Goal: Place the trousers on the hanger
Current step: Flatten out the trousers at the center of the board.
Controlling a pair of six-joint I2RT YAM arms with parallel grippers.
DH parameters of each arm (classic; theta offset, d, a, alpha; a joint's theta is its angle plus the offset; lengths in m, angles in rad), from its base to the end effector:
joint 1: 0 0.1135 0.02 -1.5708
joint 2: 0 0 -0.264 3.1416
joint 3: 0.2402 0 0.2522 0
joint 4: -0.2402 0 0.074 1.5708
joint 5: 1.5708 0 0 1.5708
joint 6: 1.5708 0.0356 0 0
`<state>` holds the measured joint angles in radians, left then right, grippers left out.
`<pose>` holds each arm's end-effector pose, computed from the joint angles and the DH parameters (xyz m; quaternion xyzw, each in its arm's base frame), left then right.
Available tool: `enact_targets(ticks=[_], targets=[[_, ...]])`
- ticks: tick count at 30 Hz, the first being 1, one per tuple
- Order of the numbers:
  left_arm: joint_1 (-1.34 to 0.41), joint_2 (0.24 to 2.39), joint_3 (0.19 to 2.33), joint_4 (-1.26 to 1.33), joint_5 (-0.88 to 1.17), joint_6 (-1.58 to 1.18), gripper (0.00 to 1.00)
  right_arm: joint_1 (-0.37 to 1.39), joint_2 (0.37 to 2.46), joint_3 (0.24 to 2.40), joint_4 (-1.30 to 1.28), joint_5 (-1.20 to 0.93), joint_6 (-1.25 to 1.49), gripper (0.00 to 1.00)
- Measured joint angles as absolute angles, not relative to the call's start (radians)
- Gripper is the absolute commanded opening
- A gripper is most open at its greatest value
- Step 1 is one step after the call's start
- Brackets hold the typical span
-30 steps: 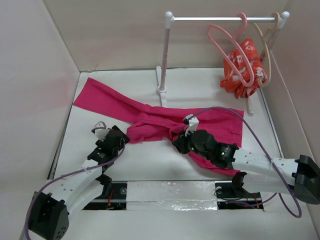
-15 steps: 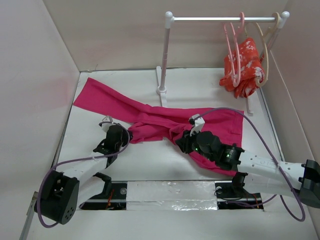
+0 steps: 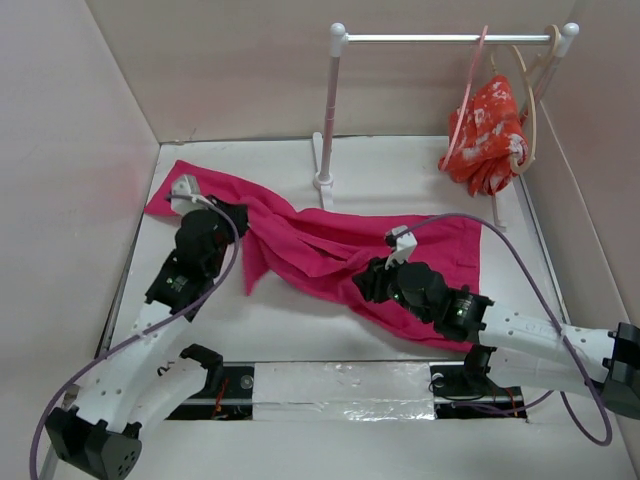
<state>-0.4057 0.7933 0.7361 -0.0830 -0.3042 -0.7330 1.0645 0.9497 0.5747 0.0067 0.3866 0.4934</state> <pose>0.1785 -0.0651 0.3325 -0.2196 0.7200 -0.2531 0.6077 0.1165 0.1825 0.2558 -0.1237 0.8071 0.2773 0.5064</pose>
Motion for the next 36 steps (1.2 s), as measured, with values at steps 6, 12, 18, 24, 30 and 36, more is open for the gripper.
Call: enact_targets(ticks=[6,12,18,24,30,36], targets=[[-0.407,0.907,1.106,-0.201,-0.307,-0.606,0.00,1.017,0.944,0.575,0.003,0.389,0.491,0.64],[-0.407,1.046,1.214,-0.270,-0.316,-0.522,0.00,0.981,0.984,0.575,-0.009,0.385,0.494,0.70],[-0.406,1.090,0.982,-0.276,-0.343,-0.561,0.00,0.976,1.010,0.575,-0.023,0.382,0.493,0.62],[-0.406,1.113,0.874,-0.233,-0.379,-0.626,0.00,0.976,0.988,0.573,-0.079,0.395,0.500,0.15],[-0.397,1.310,1.079,-0.205,-0.410,-0.628,0.00,0.972,0.965,0.551,-0.084,0.397,0.519,0.37],[-0.392,1.660,1.444,-0.253,-0.395,-0.574,0.43,0.970,0.970,0.540,-0.082,0.367,0.532,0.44]])
